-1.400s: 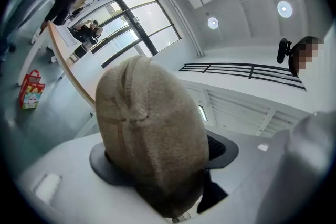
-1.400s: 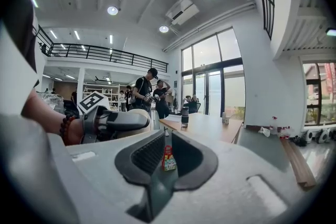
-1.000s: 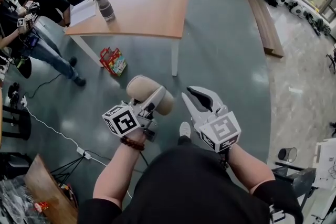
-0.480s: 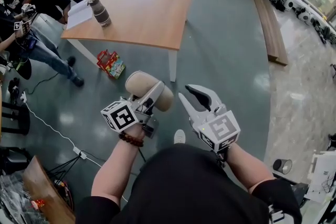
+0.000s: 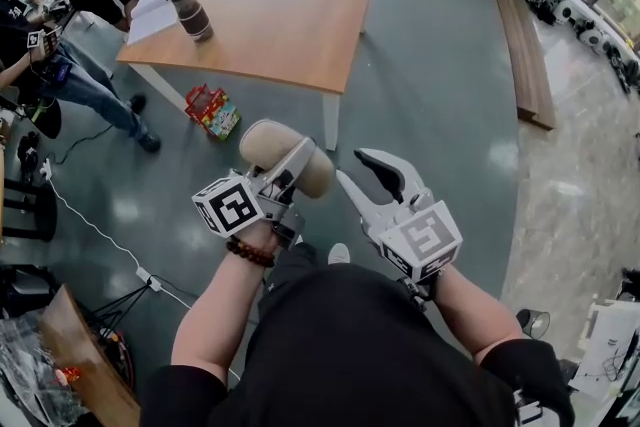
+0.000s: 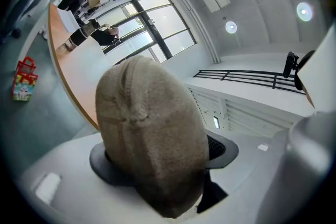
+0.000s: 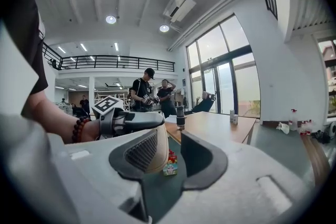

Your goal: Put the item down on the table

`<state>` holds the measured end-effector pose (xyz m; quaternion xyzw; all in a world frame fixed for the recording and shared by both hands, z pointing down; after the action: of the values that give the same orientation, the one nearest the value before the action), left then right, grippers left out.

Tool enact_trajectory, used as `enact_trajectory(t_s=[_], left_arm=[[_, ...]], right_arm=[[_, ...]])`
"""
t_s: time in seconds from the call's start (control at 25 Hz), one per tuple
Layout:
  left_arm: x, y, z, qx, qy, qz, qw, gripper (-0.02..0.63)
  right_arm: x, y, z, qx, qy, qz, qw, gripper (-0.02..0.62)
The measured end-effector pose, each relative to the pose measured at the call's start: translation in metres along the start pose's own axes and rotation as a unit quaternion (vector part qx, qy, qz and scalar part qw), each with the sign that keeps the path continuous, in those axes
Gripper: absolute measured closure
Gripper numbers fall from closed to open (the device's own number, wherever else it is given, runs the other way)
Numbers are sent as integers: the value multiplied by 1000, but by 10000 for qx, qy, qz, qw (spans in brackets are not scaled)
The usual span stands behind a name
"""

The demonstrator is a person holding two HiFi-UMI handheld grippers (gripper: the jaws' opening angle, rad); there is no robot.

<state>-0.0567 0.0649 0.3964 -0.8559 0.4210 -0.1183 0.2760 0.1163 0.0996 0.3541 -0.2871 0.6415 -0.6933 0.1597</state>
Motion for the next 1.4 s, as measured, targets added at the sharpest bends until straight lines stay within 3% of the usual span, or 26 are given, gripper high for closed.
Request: enact_trajectory(t_s=[0.44,0.8,1.12,1.4], left_arm=[[20,31,-32,-481,-29,21,9988,242],[53,73,-66,-828,-71,-40,9965,242],[78,113,-89,-927,-451,-253,9944,242],[91,134,-96,-927,-552,-423,9933,242]], right_arm=[[52,4,6,-214,310,-289,9989,377],[126,5,21,-389,445,-777,9952,254],[186,15,37,-386,341,-945,9942,232],[215,18,45,-486,115,-1115,9925,230]])
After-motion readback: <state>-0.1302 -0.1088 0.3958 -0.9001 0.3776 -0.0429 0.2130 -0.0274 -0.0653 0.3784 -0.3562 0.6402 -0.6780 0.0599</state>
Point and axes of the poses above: the fingertips, and each gripper's own axes: x forward along the fingers, z to its right, y out of its top, the point moved 7 cm from there along -x, backward along the fingers, and after that the axes turned 2 degrees about -x, right-handed, at the moved point
